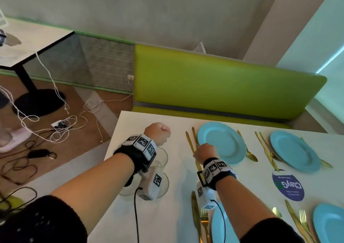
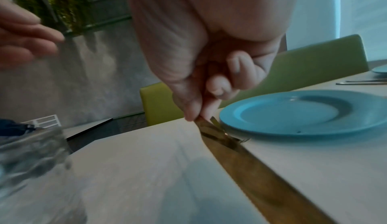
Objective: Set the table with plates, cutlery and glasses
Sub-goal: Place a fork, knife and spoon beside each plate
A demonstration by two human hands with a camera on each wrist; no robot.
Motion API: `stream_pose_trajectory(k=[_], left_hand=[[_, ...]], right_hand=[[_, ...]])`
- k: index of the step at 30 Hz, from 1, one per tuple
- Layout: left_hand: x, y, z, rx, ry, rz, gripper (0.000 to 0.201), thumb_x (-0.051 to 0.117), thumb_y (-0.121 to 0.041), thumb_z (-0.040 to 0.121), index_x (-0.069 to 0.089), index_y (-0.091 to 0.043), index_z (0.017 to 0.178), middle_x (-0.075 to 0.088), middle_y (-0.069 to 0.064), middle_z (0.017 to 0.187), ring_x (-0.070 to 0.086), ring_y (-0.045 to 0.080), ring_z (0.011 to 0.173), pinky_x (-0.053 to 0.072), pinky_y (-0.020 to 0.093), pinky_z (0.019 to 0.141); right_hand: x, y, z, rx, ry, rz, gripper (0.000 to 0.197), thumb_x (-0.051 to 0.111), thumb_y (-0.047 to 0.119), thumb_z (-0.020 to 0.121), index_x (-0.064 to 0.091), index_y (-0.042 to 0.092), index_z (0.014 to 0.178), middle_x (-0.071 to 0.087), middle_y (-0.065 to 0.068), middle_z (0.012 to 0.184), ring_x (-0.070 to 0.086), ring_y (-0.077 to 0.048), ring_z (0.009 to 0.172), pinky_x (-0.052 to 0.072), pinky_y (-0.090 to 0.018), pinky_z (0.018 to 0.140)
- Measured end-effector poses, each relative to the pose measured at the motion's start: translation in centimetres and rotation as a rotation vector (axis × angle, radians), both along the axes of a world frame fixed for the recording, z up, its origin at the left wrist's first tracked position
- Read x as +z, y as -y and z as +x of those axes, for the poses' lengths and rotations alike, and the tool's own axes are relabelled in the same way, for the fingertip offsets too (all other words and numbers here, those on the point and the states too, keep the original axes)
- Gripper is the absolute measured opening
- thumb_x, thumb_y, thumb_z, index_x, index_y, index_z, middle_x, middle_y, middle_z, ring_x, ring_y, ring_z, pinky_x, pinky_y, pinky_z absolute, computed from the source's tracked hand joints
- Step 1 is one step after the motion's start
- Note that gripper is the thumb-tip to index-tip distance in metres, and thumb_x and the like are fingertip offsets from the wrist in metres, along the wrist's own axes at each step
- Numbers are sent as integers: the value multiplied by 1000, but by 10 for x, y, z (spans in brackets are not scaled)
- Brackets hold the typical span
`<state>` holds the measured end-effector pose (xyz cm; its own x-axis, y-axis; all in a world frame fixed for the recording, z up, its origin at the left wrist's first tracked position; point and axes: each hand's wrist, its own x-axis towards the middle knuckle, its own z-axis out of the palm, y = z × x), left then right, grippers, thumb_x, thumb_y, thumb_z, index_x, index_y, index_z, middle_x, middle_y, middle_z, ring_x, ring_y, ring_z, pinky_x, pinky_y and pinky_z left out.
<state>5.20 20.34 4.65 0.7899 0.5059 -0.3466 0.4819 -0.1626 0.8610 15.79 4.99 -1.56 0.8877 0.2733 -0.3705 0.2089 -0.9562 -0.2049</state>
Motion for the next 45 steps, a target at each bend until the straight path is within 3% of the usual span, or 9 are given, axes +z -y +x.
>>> stream_pose_trajectory(k=[3,8,11,16,26,40,45], left_hand=[[-3,-13,16,11,-4,-19,25,54,-8,87,56,-22,67,61,10,90,59,24,78,47,23,61],[-13,-29,38,29,-4,-59,11,51,-6,89,58,-15,86,59,8,92,57,21,73,45,21,58],[-20,-36,49,41,-13,-79,11,51,-6,90,58,-14,86,59,8,92,57,21,74,45,21,57],[-31,-40,62,42,-28,-88,23,51,-7,90,54,-21,71,60,8,92,59,22,77,46,22,59],[-45,-45,78,58,-5,-100,21,50,-11,92,55,-22,75,63,5,93,58,10,62,47,19,54],[-47,-46,72,56,0,-107,23,50,-10,91,54,-24,73,64,3,90,58,9,62,46,19,54],[-39,-45,57,75,17,-121,22,49,-9,91,54,-23,75,63,3,89,58,10,62,45,19,53]], right_hand=[[-11,-20,20,-72,-45,29,35,52,18,90,59,2,121,60,-15,124,56,-31,116,47,-34,91],[-26,-45,41,-84,-54,-38,26,52,16,90,63,1,108,66,-10,112,64,-26,104,42,-26,69],[-31,-52,51,-113,-61,-45,23,51,13,90,63,1,106,67,-11,110,65,-27,103,45,-27,71],[-41,-53,61,-182,-63,-24,22,50,11,90,63,1,105,67,-12,109,65,-27,103,49,-29,76],[-49,-61,67,-336,-36,88,19,50,11,90,64,3,100,67,-13,104,66,-30,97,53,-35,81],[-51,-62,64,-302,63,19,24,45,8,93,65,6,106,68,-10,107,66,-27,100,52,-32,79],[-43,-51,57,-295,67,47,24,44,8,92,66,5,100,68,-11,103,66,-28,95,53,-34,79]])
